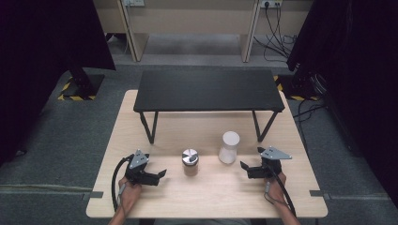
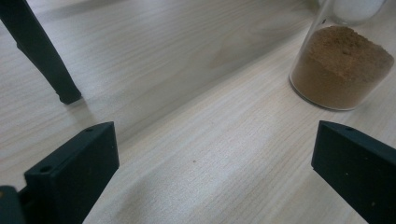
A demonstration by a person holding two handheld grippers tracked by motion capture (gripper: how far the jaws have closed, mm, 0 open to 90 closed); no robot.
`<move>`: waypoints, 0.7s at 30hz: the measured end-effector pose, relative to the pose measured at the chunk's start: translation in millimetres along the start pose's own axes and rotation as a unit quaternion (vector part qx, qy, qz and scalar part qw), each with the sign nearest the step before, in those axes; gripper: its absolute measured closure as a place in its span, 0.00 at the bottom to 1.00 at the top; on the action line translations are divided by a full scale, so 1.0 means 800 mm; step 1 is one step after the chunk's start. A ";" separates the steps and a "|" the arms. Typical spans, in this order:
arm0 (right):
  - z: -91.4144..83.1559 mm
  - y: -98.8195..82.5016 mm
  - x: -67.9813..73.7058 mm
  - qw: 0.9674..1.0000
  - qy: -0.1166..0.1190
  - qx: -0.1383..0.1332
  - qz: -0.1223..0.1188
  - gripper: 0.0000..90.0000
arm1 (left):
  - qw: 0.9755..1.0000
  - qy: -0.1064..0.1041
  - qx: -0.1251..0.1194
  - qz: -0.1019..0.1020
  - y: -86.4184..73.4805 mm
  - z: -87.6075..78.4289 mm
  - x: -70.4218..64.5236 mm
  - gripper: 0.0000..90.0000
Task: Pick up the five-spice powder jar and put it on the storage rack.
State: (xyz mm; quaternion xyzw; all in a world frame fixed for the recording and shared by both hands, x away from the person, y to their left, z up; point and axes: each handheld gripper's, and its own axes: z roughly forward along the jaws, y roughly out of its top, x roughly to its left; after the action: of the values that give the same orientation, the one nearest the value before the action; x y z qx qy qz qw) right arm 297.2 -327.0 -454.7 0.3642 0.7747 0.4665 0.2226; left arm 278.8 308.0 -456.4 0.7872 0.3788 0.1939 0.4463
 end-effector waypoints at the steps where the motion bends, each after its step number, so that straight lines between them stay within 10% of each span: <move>1: 0.000 0.000 0.000 1.000 0.000 0.000 0.000 0.01 | 1.000 0.000 0.000 0.000 0.000 0.000 0.000 0.00; 21: 0.000 0.000 0.000 1.000 0.001 -0.001 0.000 0.01 | 0.998 -0.045 -0.034 0.013 -0.007 -0.006 0.003 0.00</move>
State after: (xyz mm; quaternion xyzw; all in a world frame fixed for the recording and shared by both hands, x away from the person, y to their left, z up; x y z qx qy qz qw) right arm 297.1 -326.9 -454.8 0.3633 0.7748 0.4671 0.2224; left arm 274.8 314.2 -458.9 0.7843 0.3409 0.1773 0.4870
